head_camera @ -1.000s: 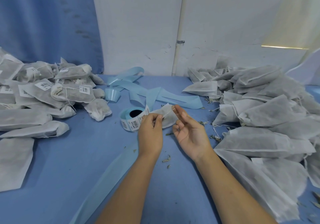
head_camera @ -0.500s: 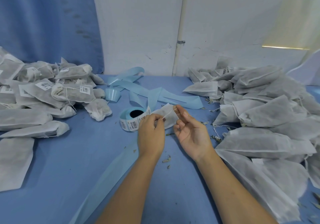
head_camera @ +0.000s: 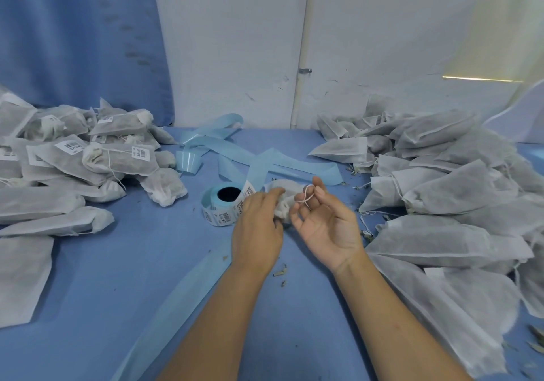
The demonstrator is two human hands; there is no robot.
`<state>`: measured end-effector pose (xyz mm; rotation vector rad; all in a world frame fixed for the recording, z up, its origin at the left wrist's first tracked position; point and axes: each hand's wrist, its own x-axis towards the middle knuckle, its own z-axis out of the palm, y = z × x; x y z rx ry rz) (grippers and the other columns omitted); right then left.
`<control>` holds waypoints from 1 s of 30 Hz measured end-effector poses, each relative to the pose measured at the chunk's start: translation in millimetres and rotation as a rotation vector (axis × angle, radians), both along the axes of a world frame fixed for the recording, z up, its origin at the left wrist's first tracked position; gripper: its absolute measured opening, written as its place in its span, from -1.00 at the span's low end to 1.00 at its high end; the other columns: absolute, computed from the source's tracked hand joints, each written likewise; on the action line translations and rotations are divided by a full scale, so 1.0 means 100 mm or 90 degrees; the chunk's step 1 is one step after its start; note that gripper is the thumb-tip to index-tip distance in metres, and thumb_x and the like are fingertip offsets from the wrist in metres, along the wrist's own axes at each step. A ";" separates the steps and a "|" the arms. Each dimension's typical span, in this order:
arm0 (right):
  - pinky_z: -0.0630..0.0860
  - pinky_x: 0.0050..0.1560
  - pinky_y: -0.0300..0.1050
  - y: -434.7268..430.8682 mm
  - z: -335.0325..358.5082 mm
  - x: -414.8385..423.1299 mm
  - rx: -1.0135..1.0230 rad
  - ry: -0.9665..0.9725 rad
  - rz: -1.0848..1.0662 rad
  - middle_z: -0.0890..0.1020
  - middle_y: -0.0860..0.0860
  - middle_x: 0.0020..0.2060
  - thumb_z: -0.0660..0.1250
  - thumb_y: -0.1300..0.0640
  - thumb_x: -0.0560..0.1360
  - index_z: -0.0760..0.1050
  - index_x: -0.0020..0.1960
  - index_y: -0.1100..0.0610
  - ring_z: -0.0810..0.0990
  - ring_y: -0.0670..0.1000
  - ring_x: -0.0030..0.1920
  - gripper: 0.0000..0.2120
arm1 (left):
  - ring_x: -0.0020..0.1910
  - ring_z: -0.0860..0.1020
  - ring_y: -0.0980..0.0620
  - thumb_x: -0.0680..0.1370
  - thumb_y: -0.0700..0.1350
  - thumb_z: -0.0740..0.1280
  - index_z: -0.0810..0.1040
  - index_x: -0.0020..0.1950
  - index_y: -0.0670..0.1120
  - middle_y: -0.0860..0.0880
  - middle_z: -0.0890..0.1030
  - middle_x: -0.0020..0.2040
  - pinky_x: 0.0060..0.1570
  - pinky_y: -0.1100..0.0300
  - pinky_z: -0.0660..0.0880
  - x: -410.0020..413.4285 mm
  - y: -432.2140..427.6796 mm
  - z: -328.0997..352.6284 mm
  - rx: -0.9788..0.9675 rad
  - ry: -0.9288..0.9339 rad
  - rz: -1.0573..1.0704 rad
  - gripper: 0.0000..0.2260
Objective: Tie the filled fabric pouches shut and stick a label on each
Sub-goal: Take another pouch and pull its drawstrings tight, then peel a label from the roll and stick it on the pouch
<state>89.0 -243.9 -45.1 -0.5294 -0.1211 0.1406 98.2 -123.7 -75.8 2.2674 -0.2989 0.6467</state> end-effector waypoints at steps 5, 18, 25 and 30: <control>0.58 -0.15 -0.18 -0.01 -0.01 0.01 0.015 -0.027 0.009 0.58 -0.04 -0.29 0.64 0.29 0.08 0.68 -0.15 0.10 0.60 -0.06 -0.24 -0.63 | 0.12 0.41 0.17 0.52 -0.15 0.36 0.57 0.05 -0.05 0.09 0.46 0.15 -0.20 0.21 0.43 0.00 -0.01 -0.01 0.007 -0.014 0.007 -0.87; 0.49 -0.36 -0.31 0.10 0.02 0.01 -0.194 0.038 -0.076 0.60 -0.05 -0.31 0.38 0.29 0.31 0.64 -0.08 0.10 0.51 -0.12 -0.39 -0.78 | -0.36 0.40 0.25 0.63 -0.21 0.13 0.32 -0.11 0.11 0.07 0.46 -0.25 -0.32 0.42 0.35 -0.07 -0.06 0.26 -0.567 -0.053 0.038 -0.78; 0.50 -0.30 -0.34 0.14 -0.01 -0.03 -0.464 0.030 -0.187 0.64 -0.03 -0.34 0.38 0.33 0.47 0.66 -0.08 0.16 0.57 -0.13 -0.34 -0.87 | -0.25 0.50 0.28 0.63 -0.25 0.11 0.45 0.18 -0.04 0.17 0.53 -0.14 -0.24 0.47 0.39 -0.03 -0.01 0.27 -0.647 -0.048 0.125 -0.78; 0.50 -0.30 -0.36 0.18 -0.04 -0.02 -0.576 0.021 -0.213 0.66 -0.08 -0.36 0.38 0.30 0.48 0.64 -0.18 0.11 0.61 -0.15 -0.33 -0.86 | -0.22 0.49 0.39 0.63 -0.23 0.11 0.48 0.03 0.05 0.22 0.53 -0.14 -0.21 0.52 0.37 -0.03 0.00 0.28 -0.642 -0.026 0.115 -0.78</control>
